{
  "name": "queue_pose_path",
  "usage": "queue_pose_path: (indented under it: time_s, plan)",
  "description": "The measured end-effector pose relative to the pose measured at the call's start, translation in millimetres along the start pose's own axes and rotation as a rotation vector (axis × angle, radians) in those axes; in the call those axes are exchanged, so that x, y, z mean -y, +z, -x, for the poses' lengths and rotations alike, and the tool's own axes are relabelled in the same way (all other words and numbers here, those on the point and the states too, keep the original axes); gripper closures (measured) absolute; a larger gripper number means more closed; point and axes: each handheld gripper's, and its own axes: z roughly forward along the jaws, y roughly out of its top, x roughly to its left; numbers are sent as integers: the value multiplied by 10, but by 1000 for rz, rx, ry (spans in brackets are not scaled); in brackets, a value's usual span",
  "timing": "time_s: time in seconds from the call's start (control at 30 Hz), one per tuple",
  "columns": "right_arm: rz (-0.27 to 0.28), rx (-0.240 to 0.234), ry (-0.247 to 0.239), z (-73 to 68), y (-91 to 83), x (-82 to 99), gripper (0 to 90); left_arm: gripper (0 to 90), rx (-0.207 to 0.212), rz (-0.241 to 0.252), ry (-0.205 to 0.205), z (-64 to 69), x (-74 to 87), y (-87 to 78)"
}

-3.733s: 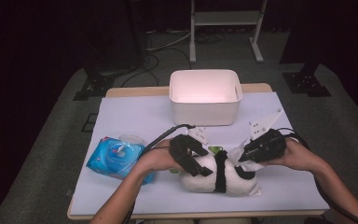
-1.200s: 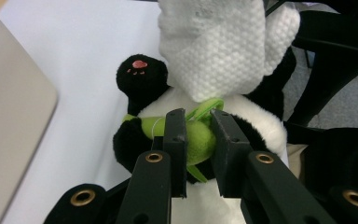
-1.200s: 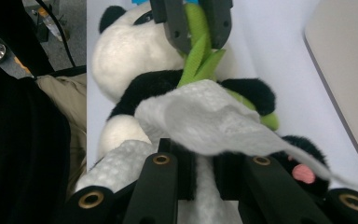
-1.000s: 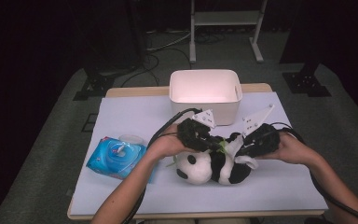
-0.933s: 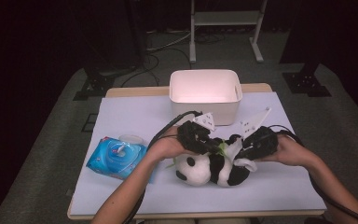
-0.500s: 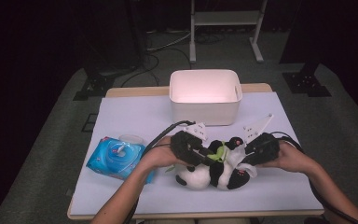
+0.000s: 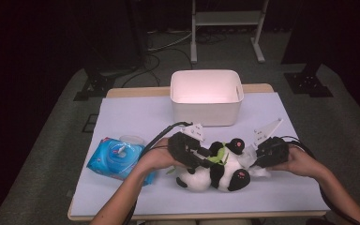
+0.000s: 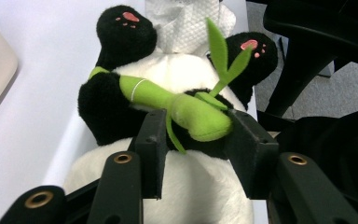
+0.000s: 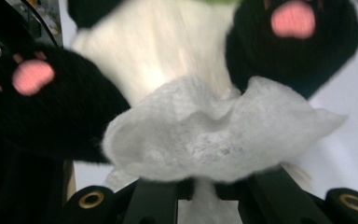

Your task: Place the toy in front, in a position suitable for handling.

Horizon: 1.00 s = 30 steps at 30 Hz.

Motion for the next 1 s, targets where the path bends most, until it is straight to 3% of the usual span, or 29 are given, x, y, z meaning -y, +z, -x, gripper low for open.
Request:
queue_pose_path:
  time_s: [0.13, 0.3, 0.5, 0.63, 0.7, 0.9, 1.0]
  plan:
    - [-23, 17, 22, 26, -4, 112, 799, 555, -10, 14, -7, -11, 6, -36]
    - [-27, 43, 86, 53, -64, 317, 798, 506, -9, 45, 0, -6, 22, -89]
    - [-54, 91, 142, 105, -224, 615, 798, 479, -27, 39, 2, 7, 51, -127]
    - [-78, 135, 200, 125, -320, 836, 697, 464, -47, 49, -13, -22, 83, -168]
    - [-97, 128, 216, 125, -325, 918, 672, 453, -54, 48, -17, -33, 95, -171]
    - [-131, 142, 242, 131, -338, 991, 590, 408, -64, 38, -28, -50, 137, -161]
    - [-132, 140, 238, 141, -365, 960, 595, 385, -69, 37, -36, -58, 158, -171]
